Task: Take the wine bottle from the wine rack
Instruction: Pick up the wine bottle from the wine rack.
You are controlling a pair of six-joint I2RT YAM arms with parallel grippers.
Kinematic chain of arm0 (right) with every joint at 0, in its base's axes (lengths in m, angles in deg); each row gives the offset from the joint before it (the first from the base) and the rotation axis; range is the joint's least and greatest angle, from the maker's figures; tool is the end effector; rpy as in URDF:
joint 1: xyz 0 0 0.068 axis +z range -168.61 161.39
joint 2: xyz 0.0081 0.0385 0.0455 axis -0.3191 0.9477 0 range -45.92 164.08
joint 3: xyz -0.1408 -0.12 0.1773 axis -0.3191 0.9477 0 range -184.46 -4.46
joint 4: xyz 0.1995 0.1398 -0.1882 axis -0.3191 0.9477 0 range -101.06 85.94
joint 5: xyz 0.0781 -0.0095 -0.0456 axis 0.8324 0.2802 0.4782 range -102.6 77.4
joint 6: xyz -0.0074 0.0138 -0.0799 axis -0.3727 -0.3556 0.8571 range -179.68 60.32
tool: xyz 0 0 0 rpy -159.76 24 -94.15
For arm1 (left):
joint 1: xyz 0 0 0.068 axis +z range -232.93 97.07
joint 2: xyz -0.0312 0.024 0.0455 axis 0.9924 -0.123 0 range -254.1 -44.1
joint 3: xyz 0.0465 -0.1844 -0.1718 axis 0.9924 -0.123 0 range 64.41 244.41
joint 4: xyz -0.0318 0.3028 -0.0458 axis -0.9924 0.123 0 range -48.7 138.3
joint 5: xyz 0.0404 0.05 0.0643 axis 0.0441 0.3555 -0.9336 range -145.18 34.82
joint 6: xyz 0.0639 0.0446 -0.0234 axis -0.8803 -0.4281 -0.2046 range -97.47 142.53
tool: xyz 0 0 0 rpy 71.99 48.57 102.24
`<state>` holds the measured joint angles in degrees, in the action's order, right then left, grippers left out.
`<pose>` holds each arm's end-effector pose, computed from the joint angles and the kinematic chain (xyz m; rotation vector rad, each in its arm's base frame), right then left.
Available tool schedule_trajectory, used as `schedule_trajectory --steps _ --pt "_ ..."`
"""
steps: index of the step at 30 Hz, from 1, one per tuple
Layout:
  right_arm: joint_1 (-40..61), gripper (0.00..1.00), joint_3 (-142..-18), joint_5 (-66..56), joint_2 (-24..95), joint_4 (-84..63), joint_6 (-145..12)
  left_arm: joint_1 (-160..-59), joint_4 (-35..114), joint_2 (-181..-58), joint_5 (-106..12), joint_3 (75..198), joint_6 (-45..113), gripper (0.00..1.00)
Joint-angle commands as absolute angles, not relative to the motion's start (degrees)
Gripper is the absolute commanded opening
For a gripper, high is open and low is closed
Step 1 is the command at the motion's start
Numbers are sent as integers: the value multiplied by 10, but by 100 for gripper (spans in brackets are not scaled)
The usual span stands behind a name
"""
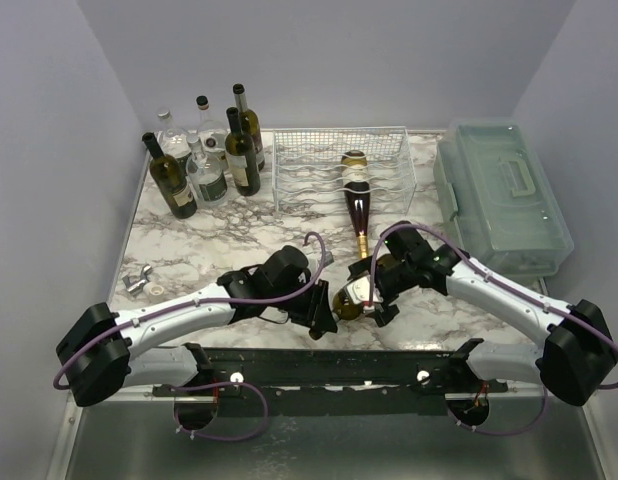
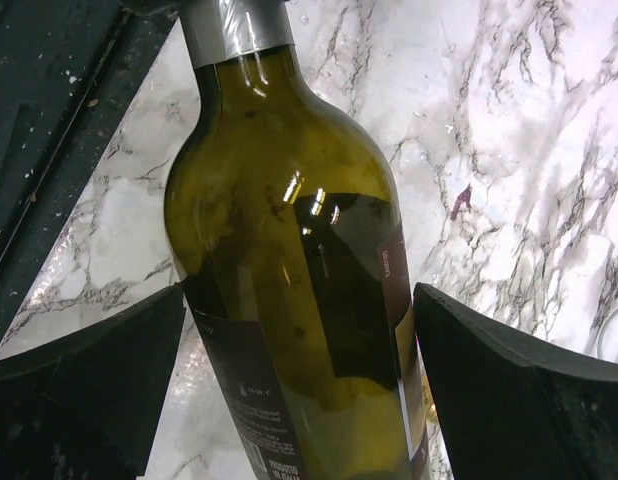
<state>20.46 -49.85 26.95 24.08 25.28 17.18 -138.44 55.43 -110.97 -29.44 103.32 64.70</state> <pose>0.1969 0.2178 0.1653 -2.1381 1.0760 0.6106 0.1519 -0.2753 0.1634 0.5688 2.5739 -1.2715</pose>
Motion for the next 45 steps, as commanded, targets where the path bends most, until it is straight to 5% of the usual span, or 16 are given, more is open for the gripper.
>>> schedule_trajectory --steps 1,10,16,21,24,25,35,45 --pt "213 99 -483 247 242 237 178 -1390 462 -1108 -257 1069 640 0" --pt "218 95 -464 225 235 221 193 -1392 456 -1112 -239 1068 641 0" --pt "219 79 -461 227 227 228 208 -1392 450 -1113 -246 1064 643 0" --pt "219 52 -461 249 220 235 207 -1392 445 -1117 -250 1064 646 0" --pt "219 4 -450 253 206 226 201 -1392 442 -1120 -251 1064 648 8" --pt "219 0 -443 252 200 222 199 -1392 440 -1120 -251 1063 648 12" --pt "196 0 -414 308 164 204 139 -1391 418 -1095 -281 1042 653 77" --pt "143 0 -409 362 131 197 83 -1391 416 -1019 -357 1020 630 93"
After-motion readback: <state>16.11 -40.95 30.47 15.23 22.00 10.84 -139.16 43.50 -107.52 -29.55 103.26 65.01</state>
